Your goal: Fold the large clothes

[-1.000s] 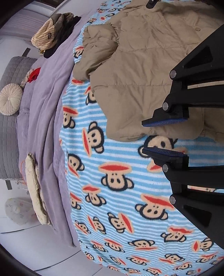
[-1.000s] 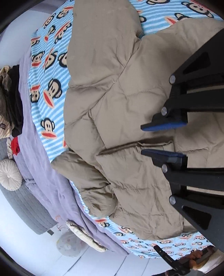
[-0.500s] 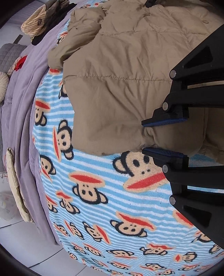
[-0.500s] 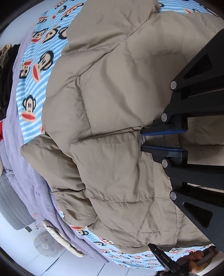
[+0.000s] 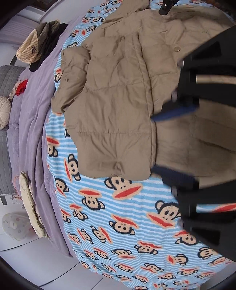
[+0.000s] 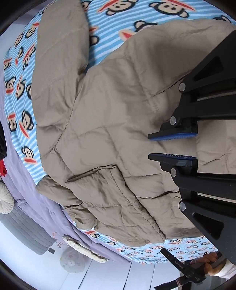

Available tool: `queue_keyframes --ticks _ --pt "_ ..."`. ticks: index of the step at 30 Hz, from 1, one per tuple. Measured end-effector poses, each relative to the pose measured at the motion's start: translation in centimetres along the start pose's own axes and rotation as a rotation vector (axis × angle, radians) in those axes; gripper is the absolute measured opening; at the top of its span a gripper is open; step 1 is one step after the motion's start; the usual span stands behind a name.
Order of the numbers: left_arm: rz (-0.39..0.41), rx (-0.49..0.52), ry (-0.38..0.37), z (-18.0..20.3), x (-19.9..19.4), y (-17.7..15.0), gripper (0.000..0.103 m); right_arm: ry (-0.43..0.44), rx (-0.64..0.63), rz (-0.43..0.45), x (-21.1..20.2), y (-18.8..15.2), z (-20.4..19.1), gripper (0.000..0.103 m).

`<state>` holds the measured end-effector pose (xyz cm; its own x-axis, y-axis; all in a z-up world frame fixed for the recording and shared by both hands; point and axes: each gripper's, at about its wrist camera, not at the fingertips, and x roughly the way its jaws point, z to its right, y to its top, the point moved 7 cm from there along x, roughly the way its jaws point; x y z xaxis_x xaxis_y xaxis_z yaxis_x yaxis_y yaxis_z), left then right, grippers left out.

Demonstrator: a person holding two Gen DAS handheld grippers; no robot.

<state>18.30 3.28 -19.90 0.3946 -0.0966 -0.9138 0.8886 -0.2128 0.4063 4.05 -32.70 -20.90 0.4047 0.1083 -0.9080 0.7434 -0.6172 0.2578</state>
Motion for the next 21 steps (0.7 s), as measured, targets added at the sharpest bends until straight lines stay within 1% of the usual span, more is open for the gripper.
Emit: queue_keyframes --ticks 1,2,4,5,7,9,14,18,21 --pt "0.024 0.005 0.004 0.6 -0.9 -0.2 0.097 0.008 0.017 0.002 -0.6 -0.3 0.4 0.022" --pt "0.039 0.024 0.004 1.4 -1.6 -0.3 0.097 0.018 0.034 0.006 -1.2 -0.6 0.8 0.025" --pt "0.032 0.064 0.012 3.1 -2.5 -0.8 0.097 0.032 0.063 0.019 -2.4 -1.0 1.6 0.043" --pt "0.028 0.073 0.009 3.8 -2.9 -0.9 0.097 0.038 0.075 0.031 -3.2 -1.1 2.1 0.045" --pt "0.021 0.081 -0.014 5.4 -3.6 -1.1 0.097 0.049 0.093 0.050 -4.4 -1.0 2.9 0.046" --pt "0.020 0.091 -0.021 7.1 -4.2 -1.2 0.097 0.064 0.119 0.065 -5.5 -0.8 4.2 0.047" --pt "0.006 0.112 -0.045 11.7 -4.9 -1.3 0.097 0.079 0.193 0.109 -8.2 0.6 8.5 0.060" --pt "-0.019 0.141 -0.055 15.5 -4.6 -1.5 0.097 0.098 0.274 0.148 -9.9 2.5 12.6 0.075" --pt "-0.043 0.147 -0.074 18.3 -4.4 -1.6 0.097 0.125 0.343 0.174 -11.1 4.4 16.1 0.076"
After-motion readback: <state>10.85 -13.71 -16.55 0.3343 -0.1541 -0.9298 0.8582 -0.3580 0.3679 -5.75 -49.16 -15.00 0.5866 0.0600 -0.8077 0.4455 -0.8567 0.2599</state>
